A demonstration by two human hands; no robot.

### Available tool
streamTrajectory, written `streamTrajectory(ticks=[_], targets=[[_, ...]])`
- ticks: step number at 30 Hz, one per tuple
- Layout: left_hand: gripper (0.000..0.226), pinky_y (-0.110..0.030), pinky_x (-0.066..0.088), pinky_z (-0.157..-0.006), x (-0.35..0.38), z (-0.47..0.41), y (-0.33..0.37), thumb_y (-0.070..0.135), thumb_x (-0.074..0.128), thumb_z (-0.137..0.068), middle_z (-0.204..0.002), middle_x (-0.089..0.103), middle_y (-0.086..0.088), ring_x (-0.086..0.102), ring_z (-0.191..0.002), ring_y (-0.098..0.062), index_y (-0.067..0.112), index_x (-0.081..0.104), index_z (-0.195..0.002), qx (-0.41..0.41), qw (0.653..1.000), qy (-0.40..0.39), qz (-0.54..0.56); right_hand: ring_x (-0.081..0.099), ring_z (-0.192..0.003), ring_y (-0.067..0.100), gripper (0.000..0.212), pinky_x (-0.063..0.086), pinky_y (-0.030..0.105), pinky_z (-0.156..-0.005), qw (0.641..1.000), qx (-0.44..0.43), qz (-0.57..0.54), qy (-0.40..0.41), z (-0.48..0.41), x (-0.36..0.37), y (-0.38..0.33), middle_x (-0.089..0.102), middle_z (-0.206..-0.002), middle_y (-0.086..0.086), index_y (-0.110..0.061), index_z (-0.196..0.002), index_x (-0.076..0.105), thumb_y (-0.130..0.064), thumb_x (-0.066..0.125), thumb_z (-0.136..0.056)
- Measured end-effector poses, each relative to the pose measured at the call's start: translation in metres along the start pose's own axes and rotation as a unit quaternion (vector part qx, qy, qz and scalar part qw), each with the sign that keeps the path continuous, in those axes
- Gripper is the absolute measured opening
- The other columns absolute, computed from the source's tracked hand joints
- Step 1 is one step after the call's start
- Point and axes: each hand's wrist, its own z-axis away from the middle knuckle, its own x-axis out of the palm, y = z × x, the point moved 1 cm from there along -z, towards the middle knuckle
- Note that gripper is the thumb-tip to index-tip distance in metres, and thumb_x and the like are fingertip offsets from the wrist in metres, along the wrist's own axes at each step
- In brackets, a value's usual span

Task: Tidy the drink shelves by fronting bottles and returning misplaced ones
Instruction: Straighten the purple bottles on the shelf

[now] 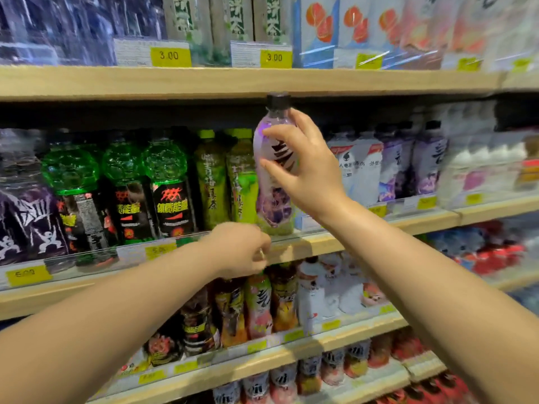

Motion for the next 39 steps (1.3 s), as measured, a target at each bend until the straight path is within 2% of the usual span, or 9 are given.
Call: streamTrajectory(ticks=[10, 16, 18, 23, 28, 30, 32, 36, 39], targets=[[0.03, -0.03, 0.046, -0.077, -0.011, -0.114, 0.103, 0.033, 0.053, -0.09, -0.12, 0.06, 0.001, 0.059, -0.109, -0.024, 0.027, 0.06, -0.119, 0.012, 0.999, 0.015, 0.03, 0.043, -0.131, 0.029, 0.035, 0.049, 0.042, -0.088, 0.996, 0.03, 0.078, -0.027, 0.033, -0.115, 0.109, 0.039, -0.147, 0.006, -0.022, -0.115, 0.059, -0.027, 0.068, -0.082], [0.025, -0.033, 0.042, -0.064, 0.0, -0.175, 0.159, 0.022, 0.053, -0.088, -0.109, 0.061, -0.004, 0.061, -0.099, -0.029, 0.021, 0.059, -0.111, -0.046, 0.999, 0.015, -0.001, 0.038, -0.134, 0.026, 0.035, 0.043, 0.04, -0.092, 0.994, 0.046, 0.084, -0.051, 0.046, -0.175, 0.171, 0.037, -0.149, 0.003, -0.022, -0.117, 0.059, -0.024, 0.069, -0.084], [0.026, -0.035, 0.046, -0.066, 0.002, -0.19, 0.172, 0.015, 0.055, -0.088, -0.109, 0.062, -0.005, 0.062, -0.1, -0.03, 0.016, 0.059, -0.114, -0.086, 0.996, -0.001, -0.004, 0.034, -0.137, 0.023, 0.034, 0.041, 0.039, -0.095, 0.994, 0.047, 0.076, -0.062, 0.047, -0.192, 0.189, 0.037, -0.149, 0.003, -0.022, -0.117, 0.058, -0.024, 0.069, -0.084], [0.039, -0.038, 0.053, -0.083, -0.007, -0.215, 0.177, -0.003, 0.056, -0.083, -0.116, 0.064, -0.009, 0.061, -0.107, -0.031, 0.013, 0.06, -0.119, -0.131, 0.99, -0.04, -0.039, 0.028, -0.141, 0.016, 0.034, 0.03, 0.024, -0.099, 0.997, 0.042, 0.047, -0.04, 0.04, -0.217, 0.229, 0.041, -0.146, 0.007, -0.017, -0.115, 0.058, -0.019, 0.07, -0.084], [0.015, -0.036, 0.047, -0.068, -0.01, -0.225, 0.187, 0.011, 0.054, -0.091, -0.102, 0.064, -0.008, 0.063, -0.097, -0.03, 0.012, 0.061, -0.104, -0.142, 0.986, -0.072, -0.048, 0.025, -0.137, 0.01, 0.032, 0.022, -0.005, -0.09, 0.999, 0.026, 0.016, 0.041, 0.024, -0.211, 0.26, 0.042, -0.144, 0.012, -0.013, -0.112, 0.057, -0.016, 0.069, -0.083], [0.009, -0.036, 0.048, -0.066, -0.009, -0.224, 0.183, 0.014, 0.056, -0.09, -0.093, 0.061, -0.007, 0.063, -0.092, -0.029, 0.013, 0.061, -0.098, -0.14, 0.988, -0.059, -0.038, 0.024, -0.134, 0.002, 0.033, 0.028, 0.003, -0.089, 0.998, 0.031, 0.012, 0.053, 0.018, -0.201, 0.269, 0.038, -0.147, 0.011, -0.012, -0.113, 0.058, -0.015, 0.07, -0.083], [0.015, -0.035, 0.048, -0.069, -0.009, -0.221, 0.178, 0.012, 0.058, -0.088, -0.099, 0.063, -0.006, 0.062, -0.094, -0.028, 0.014, 0.061, -0.103, -0.133, 0.989, -0.057, -0.041, 0.024, -0.13, -0.002, 0.031, 0.031, 0.017, -0.093, 0.998, 0.044, 0.008, 0.043, 0.015, -0.189, 0.278, 0.035, -0.149, 0.009, -0.012, -0.113, 0.058, -0.014, 0.069, -0.084], [0.025, -0.035, 0.05, -0.074, -0.007, -0.221, 0.179, 0.001, 0.055, -0.084, -0.103, 0.064, -0.006, 0.061, -0.095, -0.028, 0.012, 0.06, -0.107, -0.148, 0.987, -0.059, -0.034, 0.03, -0.137, 0.014, 0.034, 0.03, 0.022, -0.094, 0.996, 0.086, 0.008, 0.004, 0.017, -0.168, 0.297, 0.034, -0.151, 0.004, -0.017, -0.116, 0.058, -0.015, 0.069, -0.084], [0.024, -0.034, 0.049, -0.073, -0.004, -0.219, 0.176, -0.002, 0.055, -0.081, -0.097, 0.061, -0.005, 0.058, -0.088, -0.026, 0.012, 0.058, -0.1, -0.152, 0.987, -0.054, -0.019, 0.032, -0.139, 0.017, 0.047, 0.036, 0.034, -0.105, 0.991, 0.13, 0.021, -0.017, 0.017, -0.159, 0.31, 0.035, -0.151, 0.0, -0.024, -0.129, 0.051, -0.022, 0.067, -0.086]])
